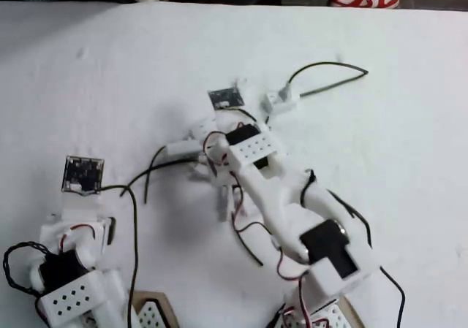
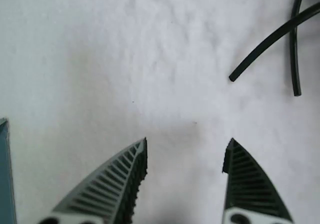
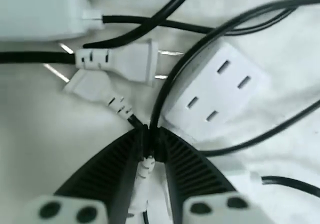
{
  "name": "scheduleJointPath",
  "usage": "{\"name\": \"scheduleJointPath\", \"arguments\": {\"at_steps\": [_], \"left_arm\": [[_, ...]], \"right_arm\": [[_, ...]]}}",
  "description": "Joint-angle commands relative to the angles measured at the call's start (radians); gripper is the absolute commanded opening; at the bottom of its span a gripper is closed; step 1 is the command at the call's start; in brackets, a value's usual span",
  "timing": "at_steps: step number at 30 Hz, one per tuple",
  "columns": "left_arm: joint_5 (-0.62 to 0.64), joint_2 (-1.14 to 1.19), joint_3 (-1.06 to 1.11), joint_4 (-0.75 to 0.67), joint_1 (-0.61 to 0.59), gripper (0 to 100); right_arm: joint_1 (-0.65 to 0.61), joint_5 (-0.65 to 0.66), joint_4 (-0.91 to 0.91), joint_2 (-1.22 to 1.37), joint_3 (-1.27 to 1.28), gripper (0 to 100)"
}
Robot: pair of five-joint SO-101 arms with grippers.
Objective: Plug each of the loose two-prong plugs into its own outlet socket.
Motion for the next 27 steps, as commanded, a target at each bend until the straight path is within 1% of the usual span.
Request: {"name": "scheduleJointPath", "arguments": {"at_steps": [1,5,8,12,15,18,21,25,27], "left_arm": [[0.002,-0.008,-0.003,-0.017,0.005,25],[0.002,-0.008,-0.003,-0.017,0.005,25],[0.002,-0.008,-0.003,-0.017,0.005,25],[0.002,-0.008,-0.003,-0.017,0.005,25],[0.002,-0.008,-0.003,-0.017,0.005,25],[0.002,-0.008,-0.003,-0.017,0.005,25],[0.002,-0.008,-0.003,-0.017,0.005,25],[0.002,-0.008,-0.003,-0.017,0.005,25],[0.002,-0.008,-0.003,-0.017,0.005,25]], "right_arm": [[0.031,0.081,0.059,-0.128,-0.046,1.7],[0.077,0.118,0.113,-0.171,-0.098,1.7],[0.081,0.167,0.097,-0.159,-0.132,1.7],[0.030,0.218,0.010,-0.090,-0.147,1.7],[-0.012,0.222,-0.062,0.002,-0.181,1.7],[-0.025,0.222,-0.084,0.125,-0.278,1.8],[-0.028,0.218,-0.033,0.254,-0.404,3.4],[-0.030,0.213,0.130,0.354,-0.566,14.4],[-0.030,0.212,0.205,0.364,-0.629,14.9]]}}
